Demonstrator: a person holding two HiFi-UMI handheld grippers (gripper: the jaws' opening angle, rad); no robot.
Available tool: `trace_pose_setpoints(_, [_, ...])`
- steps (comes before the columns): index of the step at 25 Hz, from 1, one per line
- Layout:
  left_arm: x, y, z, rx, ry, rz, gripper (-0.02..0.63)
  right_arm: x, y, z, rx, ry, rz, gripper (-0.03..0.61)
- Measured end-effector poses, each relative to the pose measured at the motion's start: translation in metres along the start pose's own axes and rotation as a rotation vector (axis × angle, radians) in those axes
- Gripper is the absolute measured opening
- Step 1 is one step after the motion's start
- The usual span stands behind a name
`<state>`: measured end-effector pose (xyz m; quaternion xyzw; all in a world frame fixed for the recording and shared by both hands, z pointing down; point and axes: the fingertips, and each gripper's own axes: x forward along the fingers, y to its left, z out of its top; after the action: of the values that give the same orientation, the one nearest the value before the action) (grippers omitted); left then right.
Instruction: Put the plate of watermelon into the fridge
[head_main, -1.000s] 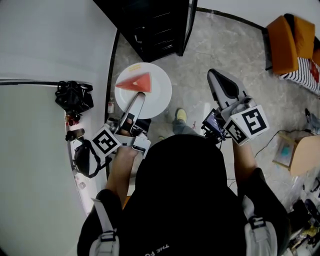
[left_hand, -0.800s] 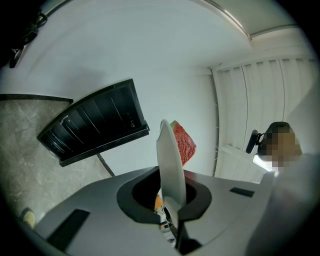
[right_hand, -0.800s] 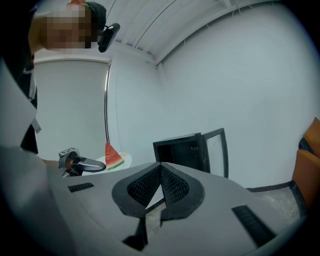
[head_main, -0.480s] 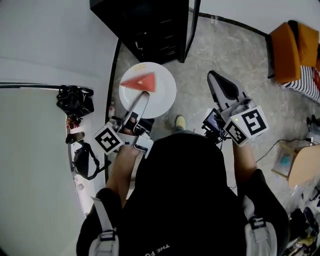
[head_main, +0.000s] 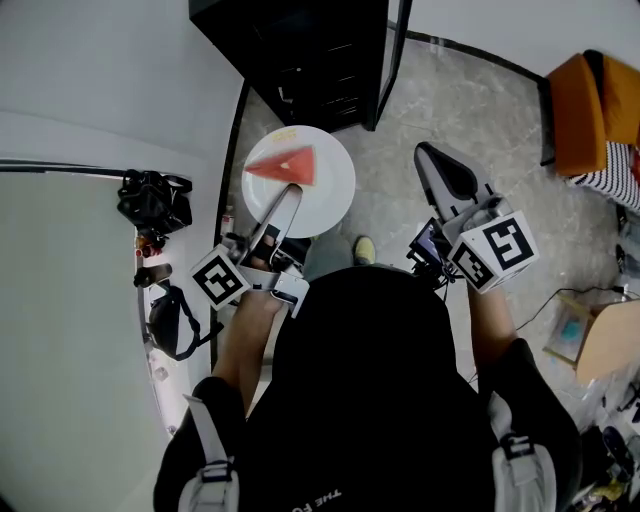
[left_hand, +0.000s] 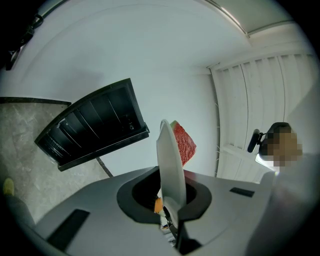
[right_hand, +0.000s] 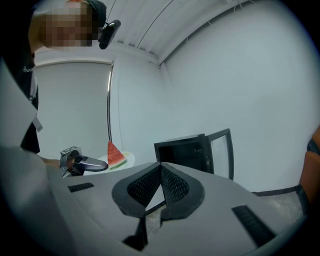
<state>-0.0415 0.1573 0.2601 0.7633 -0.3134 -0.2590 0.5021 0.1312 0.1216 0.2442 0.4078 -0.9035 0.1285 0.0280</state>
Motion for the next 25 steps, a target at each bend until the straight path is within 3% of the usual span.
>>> trace_pose_setpoints(10, [0.013,0.017,0.017,-0.015,0.023,-0.013,0.023,0.024,-0.008,0.001,-0.013,0.02,-0.016,0.014])
trace_pose_setpoints(25, [0.05,0.067,0.094,-0.016,0.013,0.02,0.023,0.129,-0.038,0.007,-0.001,0.057,0.019,0.014])
